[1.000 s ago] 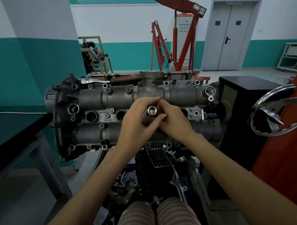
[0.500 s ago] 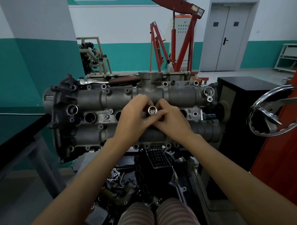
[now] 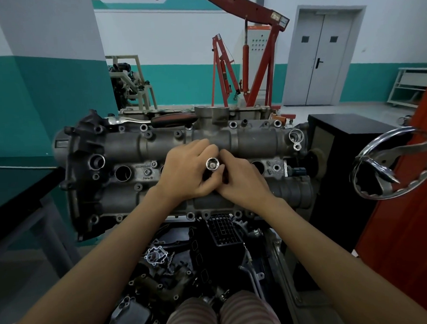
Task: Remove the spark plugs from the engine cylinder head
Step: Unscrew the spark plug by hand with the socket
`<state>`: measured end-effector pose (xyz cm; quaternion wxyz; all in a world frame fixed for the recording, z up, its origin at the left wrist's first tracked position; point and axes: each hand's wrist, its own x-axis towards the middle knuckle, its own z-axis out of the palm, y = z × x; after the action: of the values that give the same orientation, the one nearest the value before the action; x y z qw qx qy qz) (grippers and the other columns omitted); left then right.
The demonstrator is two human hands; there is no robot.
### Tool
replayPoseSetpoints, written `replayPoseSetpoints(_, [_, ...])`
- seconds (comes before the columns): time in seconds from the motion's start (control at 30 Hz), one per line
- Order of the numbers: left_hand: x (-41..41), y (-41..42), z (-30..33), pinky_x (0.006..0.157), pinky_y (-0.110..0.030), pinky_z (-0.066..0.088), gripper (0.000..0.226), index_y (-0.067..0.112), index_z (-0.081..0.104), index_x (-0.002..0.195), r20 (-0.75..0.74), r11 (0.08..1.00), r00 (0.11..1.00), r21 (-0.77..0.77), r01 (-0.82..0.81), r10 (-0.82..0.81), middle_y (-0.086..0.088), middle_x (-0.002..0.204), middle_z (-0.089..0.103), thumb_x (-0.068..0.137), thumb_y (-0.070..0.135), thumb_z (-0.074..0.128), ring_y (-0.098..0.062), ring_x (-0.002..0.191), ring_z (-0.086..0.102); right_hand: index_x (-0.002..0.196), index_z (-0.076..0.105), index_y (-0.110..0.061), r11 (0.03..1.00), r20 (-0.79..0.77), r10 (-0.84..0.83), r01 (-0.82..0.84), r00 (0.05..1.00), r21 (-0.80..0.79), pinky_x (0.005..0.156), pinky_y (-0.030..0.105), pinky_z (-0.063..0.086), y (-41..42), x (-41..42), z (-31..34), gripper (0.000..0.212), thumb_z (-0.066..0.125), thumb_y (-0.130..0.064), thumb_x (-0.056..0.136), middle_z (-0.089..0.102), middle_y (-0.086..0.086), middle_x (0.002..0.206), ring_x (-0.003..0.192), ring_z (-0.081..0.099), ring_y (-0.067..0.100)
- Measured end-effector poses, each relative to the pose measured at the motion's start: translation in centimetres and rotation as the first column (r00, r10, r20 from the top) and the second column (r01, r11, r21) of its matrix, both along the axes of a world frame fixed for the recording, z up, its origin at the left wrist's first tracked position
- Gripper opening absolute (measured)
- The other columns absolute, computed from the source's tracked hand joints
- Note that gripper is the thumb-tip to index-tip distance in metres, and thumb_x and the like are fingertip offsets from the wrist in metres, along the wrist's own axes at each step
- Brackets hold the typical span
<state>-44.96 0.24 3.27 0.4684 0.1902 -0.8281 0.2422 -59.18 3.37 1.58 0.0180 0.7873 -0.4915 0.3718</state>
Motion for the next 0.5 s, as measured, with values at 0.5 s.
replayPoseSetpoints(0.5, [0.0, -0.5, -0.9, 0.039, -0.022, 0.027, 0.050, 0.013, 0.041, 0.043, -0.154, 0.994, 0.986, 0.078, 0.079, -0.067, -0.002, 0.039, 0.042, 0.082, 0.036, 0.063, -0.008, 0.042, 0.028, 0.082, 0.057, -0.003, 0.979, -0.069, -0.190, 0.184, 0.979, -0.086, 0.057, 0.029, 0.025, -0.3, 1.0, -0.8, 0.028, 0.056, -0.031, 0.087, 0.037, 0.001, 0.079, 0.073, 0.052, 0.028])
